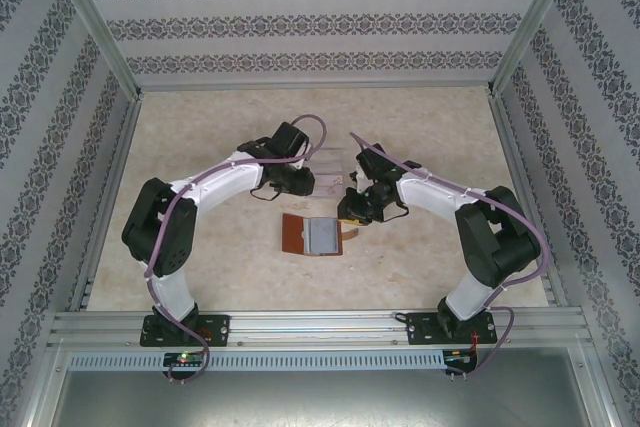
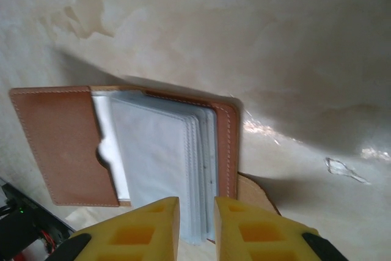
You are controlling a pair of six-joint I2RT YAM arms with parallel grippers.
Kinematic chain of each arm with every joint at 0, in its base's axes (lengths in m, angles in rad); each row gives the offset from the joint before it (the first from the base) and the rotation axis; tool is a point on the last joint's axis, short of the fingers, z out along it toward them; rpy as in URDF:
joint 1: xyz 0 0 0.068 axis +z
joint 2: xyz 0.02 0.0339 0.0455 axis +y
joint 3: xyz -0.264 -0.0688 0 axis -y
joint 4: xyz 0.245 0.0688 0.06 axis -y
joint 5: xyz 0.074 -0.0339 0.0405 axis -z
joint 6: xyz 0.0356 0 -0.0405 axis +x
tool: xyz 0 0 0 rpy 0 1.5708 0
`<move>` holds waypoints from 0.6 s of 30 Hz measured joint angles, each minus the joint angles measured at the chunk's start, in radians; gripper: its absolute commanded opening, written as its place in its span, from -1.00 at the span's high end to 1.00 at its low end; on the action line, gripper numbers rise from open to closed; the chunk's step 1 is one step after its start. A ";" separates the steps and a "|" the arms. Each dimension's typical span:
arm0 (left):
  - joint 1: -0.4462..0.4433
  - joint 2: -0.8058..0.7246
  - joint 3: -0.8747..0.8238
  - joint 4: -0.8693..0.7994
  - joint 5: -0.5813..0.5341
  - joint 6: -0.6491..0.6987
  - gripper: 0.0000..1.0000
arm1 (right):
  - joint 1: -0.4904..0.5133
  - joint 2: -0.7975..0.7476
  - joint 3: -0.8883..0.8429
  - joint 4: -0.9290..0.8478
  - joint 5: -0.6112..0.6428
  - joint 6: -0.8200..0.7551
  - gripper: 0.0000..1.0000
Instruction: Take the credit cards out of the card holder
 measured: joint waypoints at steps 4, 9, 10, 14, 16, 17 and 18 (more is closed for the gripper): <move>0.000 -0.027 -0.059 0.054 0.014 -0.102 0.50 | 0.000 0.000 -0.022 -0.002 0.002 -0.005 0.53; -0.001 -0.074 -0.119 0.088 0.031 -0.192 0.50 | 0.000 0.001 -0.058 -0.004 0.017 -0.010 0.54; -0.001 -0.080 -0.127 0.095 0.037 -0.206 0.50 | 0.000 0.004 -0.062 -0.005 0.019 -0.011 0.55; -0.003 -0.089 -0.153 0.135 0.076 -0.266 0.56 | 0.005 0.020 -0.068 -0.004 0.032 -0.014 0.58; -0.007 -0.089 -0.163 0.151 0.096 -0.293 0.56 | 0.006 0.023 -0.072 -0.004 0.040 -0.016 0.59; -0.010 -0.089 -0.166 0.154 0.106 -0.306 0.57 | 0.006 0.024 -0.075 -0.003 0.046 -0.016 0.59; -0.015 -0.089 -0.169 0.155 0.116 -0.317 0.57 | 0.006 0.024 -0.078 -0.003 0.050 -0.016 0.60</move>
